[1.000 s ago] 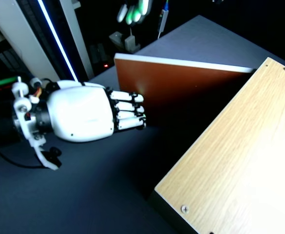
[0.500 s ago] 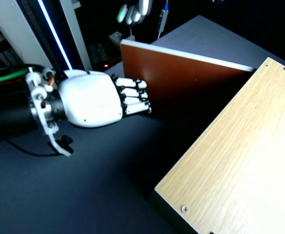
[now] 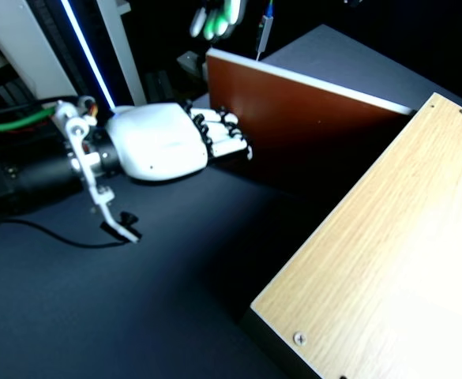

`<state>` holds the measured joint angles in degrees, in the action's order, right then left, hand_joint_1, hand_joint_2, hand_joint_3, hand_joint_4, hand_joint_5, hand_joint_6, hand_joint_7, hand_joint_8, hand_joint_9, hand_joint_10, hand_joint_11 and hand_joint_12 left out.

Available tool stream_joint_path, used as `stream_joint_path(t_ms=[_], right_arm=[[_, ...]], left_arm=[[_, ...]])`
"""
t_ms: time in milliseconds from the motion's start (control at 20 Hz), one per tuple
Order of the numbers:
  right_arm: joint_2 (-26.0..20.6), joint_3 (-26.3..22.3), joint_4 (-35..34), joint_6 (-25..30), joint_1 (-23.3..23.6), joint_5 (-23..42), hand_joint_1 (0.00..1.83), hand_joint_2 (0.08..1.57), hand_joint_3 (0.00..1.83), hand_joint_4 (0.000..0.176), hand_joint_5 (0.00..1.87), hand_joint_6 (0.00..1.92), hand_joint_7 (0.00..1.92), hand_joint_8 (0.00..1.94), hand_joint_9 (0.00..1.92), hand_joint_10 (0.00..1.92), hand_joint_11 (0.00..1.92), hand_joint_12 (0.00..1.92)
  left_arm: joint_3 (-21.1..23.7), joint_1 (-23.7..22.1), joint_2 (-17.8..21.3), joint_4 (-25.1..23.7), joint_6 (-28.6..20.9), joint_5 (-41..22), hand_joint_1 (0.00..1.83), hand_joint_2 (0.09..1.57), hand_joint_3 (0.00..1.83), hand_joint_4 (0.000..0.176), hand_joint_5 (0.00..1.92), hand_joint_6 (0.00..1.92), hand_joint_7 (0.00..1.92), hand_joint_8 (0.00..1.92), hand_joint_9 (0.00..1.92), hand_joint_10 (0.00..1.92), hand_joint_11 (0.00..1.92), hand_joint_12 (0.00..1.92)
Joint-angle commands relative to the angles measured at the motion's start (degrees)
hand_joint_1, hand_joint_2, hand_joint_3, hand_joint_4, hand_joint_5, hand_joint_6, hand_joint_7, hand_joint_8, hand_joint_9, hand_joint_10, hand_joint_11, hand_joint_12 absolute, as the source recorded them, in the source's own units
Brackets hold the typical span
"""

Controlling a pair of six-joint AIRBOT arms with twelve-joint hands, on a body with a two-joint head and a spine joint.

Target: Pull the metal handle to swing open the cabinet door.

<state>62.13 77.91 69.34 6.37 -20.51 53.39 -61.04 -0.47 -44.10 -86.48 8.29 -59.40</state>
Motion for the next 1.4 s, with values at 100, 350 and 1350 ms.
stream_joint_path(t_ms=[100,350,1350], right_arm=[[0.6,-0.4,-4.6,-2.0,0.1,4.3,0.0,1.57,0.06,0.0,0.26,0.0,0.36,0.0,0.37,0.0,0.0,0.88],[1.7,-0.6,-4.6,-4.2,0.0,4.4,0.0,1.57,0.06,0.0,0.26,0.0,0.37,0.0,0.37,0.0,0.0,0.89],[7.2,-0.2,-7.6,-6.8,0.2,5.0,0.0,1.57,0.05,0.0,0.26,0.0,0.38,0.0,0.38,0.0,0.0,0.91]], left_arm=[[0.0,-0.7,0.3,5.2,0.3,-1.3,0.0,1.57,0.13,0.0,0.33,0.0,0.4,0.0,0.38,0.0,0.0,0.82],[0.0,-0.7,0.3,5.2,0.3,-1.3,0.0,1.57,0.12,0.0,0.33,0.0,0.4,0.0,0.38,0.0,0.0,0.83],[0.0,-0.7,0.4,5.2,0.3,-1.3,0.0,1.57,0.14,0.0,0.33,0.0,0.4,0.0,0.38,0.0,0.0,0.83]])
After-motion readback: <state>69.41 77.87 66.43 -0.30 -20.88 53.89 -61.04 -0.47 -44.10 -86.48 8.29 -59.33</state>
